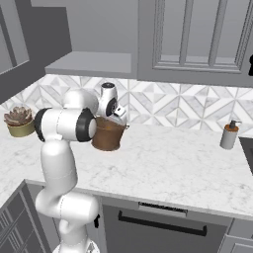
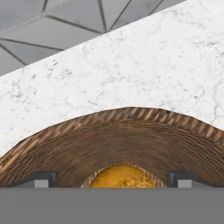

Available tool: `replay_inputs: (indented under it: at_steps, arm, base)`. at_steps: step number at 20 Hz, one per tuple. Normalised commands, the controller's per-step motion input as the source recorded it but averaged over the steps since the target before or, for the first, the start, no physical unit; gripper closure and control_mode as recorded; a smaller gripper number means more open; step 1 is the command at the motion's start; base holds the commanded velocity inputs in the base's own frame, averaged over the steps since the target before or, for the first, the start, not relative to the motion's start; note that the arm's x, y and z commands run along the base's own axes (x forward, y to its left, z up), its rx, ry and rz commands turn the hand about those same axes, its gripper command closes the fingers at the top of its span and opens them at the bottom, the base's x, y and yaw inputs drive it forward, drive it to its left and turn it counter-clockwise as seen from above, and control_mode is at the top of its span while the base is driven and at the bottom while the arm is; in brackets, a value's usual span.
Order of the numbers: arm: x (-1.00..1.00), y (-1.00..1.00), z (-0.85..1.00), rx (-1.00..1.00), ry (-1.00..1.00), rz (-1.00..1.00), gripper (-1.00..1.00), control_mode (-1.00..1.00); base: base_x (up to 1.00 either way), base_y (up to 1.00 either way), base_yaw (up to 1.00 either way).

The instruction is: Open the cabinet, pick up the bread from the cabinet and place it in the basket. Then move the basket to the dining counter.

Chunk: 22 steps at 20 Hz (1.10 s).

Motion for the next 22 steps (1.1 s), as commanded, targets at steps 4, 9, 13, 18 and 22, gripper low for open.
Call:
replay_inputs:
  at_steps: [4,9,13,18,22]
  arm:
    - [-0.52,0.0,-0.09,0.0,-0.1,-0.01,-1.0,-1.0]
    - [0.0,0.0,0.02,-0.01,-0.07,-0.03,-1.0,-1.0]
    - [-0.66,0.06,0.32,0.0,-0.08,0.0,-1.0,-1.0]
    - [-0.86,0.19,0.31,0.0,-0.05,0.01,-1.0,-1.0]
    - [-0.33,0.24,0.31,-0.03,0.0,0.12,-1.0,-1.0]
  base:
    - [0.0,0.0,0.0]
    - [0.0,0.0,0.0]
    - [0.0,0.0,0.0]
    - [0.0,0.0,0.0]
    - [0.0,0.0,0.0]
